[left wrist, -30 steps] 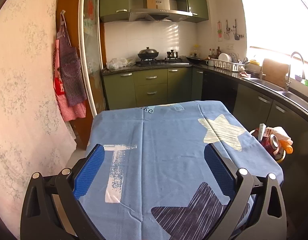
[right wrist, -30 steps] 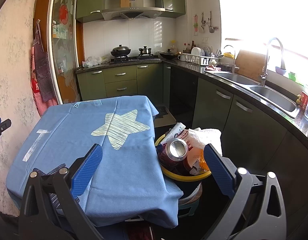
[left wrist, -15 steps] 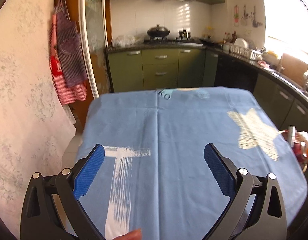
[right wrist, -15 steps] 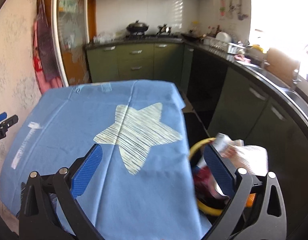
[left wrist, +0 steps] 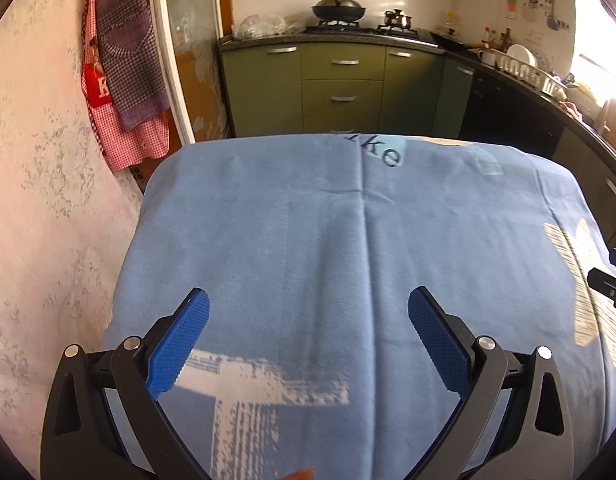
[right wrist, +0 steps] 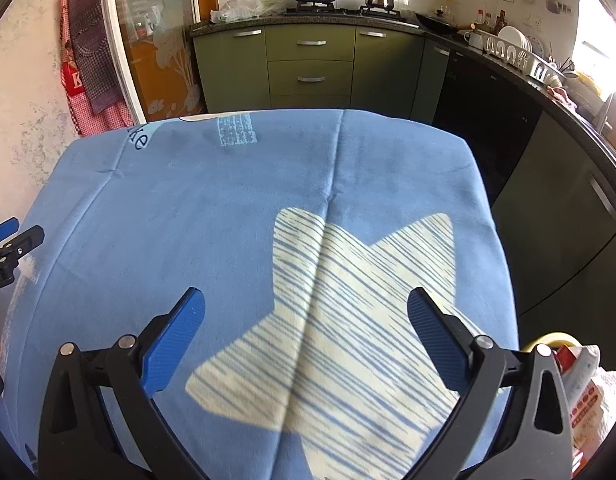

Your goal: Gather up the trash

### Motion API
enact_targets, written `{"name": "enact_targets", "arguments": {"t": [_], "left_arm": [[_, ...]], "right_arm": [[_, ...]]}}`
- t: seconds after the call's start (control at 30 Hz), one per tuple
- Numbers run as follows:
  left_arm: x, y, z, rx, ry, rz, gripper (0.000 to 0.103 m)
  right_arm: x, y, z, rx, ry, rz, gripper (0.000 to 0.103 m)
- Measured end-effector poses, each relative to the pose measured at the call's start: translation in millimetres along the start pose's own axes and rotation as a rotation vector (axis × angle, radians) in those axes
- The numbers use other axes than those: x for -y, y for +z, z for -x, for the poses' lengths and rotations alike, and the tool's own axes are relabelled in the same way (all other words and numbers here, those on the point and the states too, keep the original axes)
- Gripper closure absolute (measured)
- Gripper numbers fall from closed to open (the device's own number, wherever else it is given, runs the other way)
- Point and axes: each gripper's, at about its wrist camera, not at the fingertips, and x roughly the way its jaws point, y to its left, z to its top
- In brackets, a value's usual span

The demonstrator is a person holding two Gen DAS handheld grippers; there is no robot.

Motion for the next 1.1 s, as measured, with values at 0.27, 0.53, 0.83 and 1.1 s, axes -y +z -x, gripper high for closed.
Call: {"name": "enact_targets", "arguments": {"t": [0.27,0.53,0.83,1.1], "left_arm": [[-2.7,9.8,-32.2,-0.049,0.007,-0.012,0.005],[3.3,10.3,-49.4,-0.100,-0.005,-0.010,0.005],[0.1,7.1,-51.9,-0.122,-0.012,0.007,0.004],[-0.6,6.2,-51.8,-0.125,-0.009,0.008,0.003]], "right_arm": [[-3.5,12.1,-42.1,-0.066,-0.048,-0.010,0.006],[-0.4,13.9,-45.8,-0.060,-0.042,-0.039,0.005],[0.5,14.0,-45.7,-0.060,-0.041,-0.039,0.005],[0.8,13.8,-45.5,-0.060,-0.041,-0.039,0.005]]}}
